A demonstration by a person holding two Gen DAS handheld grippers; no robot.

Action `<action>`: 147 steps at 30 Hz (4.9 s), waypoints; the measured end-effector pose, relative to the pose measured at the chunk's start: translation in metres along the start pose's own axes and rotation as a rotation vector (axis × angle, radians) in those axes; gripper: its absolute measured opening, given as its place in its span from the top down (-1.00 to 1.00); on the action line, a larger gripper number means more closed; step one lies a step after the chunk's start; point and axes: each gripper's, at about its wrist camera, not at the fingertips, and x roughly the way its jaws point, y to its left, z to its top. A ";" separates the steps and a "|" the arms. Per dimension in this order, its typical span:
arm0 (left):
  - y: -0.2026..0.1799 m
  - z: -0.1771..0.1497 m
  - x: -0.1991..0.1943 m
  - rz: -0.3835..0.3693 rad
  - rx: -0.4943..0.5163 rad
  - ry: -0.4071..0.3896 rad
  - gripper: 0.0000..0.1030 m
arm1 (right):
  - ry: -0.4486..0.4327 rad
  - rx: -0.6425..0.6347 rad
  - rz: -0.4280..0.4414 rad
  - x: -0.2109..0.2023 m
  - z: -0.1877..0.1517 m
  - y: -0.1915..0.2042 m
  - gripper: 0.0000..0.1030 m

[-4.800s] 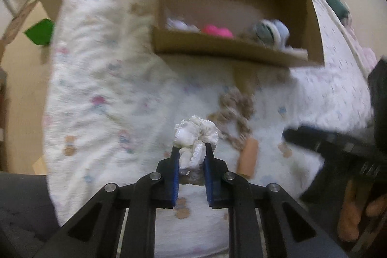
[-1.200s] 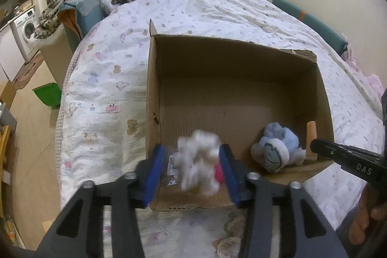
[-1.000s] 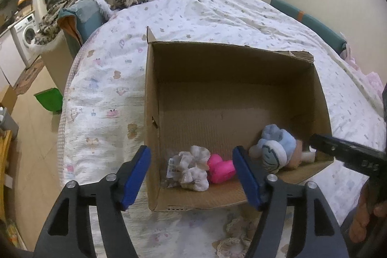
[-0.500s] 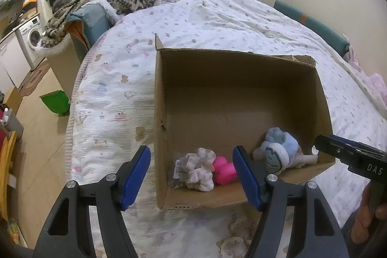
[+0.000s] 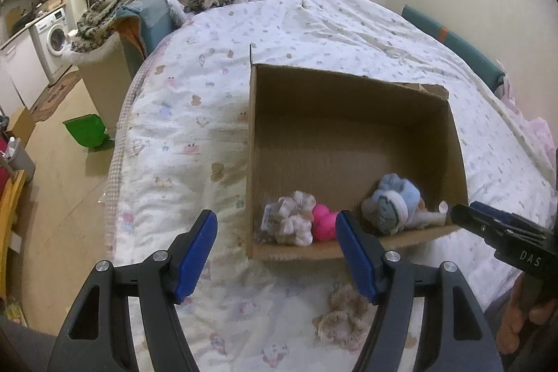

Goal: Organize soft objects
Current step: 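Lower the right gripper onto the lace-trimmed beige scrunchie and grasp it, then grasp the translucent beige piece with the left gripper while the right lifts the scrunchie, then lower the beige piece and scrunchie into the box and open both grippers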

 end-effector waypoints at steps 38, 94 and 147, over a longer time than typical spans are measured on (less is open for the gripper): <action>0.040 -0.045 0.019 0.092 -0.195 0.189 -0.31 | 0.454 0.212 0.202 0.103 -0.071 0.030 -0.34; -0.084 -0.069 0.105 -0.108 -0.028 0.371 0.85 | 0.286 0.344 0.091 0.036 -0.057 -0.028 0.69; -0.014 -0.007 0.054 -0.081 0.030 0.116 0.84 | 0.080 -0.046 0.144 0.056 -0.007 0.050 0.68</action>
